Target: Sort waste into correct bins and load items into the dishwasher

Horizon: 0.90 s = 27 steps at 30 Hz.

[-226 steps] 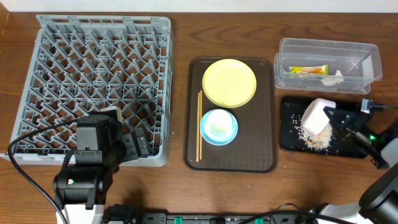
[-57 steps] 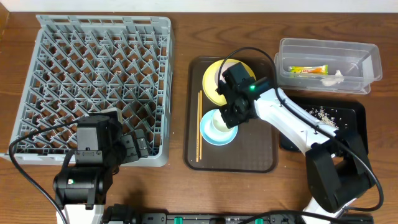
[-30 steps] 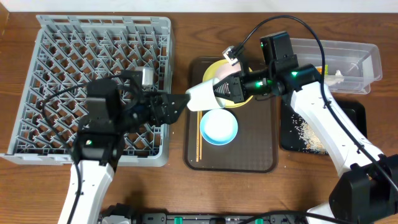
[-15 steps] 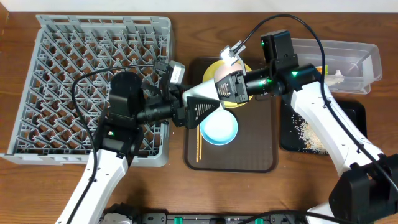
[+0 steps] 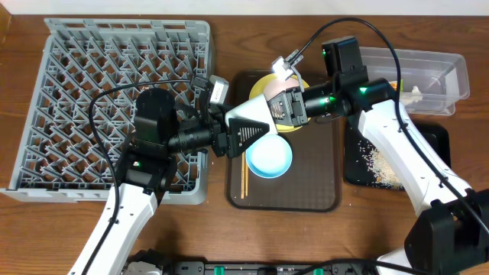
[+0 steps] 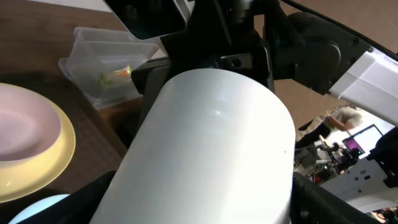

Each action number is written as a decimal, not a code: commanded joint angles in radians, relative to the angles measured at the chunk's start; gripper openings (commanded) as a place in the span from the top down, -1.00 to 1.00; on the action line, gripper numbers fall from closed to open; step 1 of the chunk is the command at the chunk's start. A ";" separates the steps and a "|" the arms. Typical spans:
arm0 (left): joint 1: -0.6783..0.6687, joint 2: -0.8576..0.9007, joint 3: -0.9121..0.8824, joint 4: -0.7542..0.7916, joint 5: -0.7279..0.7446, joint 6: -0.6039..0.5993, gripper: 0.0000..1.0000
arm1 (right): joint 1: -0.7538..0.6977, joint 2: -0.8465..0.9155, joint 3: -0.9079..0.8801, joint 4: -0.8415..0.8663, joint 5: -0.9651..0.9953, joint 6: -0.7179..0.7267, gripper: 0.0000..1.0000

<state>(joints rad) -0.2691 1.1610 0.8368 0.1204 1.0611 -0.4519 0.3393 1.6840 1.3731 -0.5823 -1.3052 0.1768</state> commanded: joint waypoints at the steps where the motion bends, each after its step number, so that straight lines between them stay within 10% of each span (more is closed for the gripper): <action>1: -0.010 0.002 0.018 -0.006 0.009 -0.006 -0.57 | 0.007 -0.002 0.008 0.010 0.006 0.010 0.98; 27: -0.006 0.002 0.018 -0.002 -0.007 -0.006 -0.61 | -0.058 -0.002 0.008 0.062 -0.062 0.108 0.98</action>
<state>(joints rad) -0.2733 1.1614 0.8482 0.1150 1.0561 -0.4492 0.2924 1.6840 1.3712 -0.5137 -1.3579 0.2775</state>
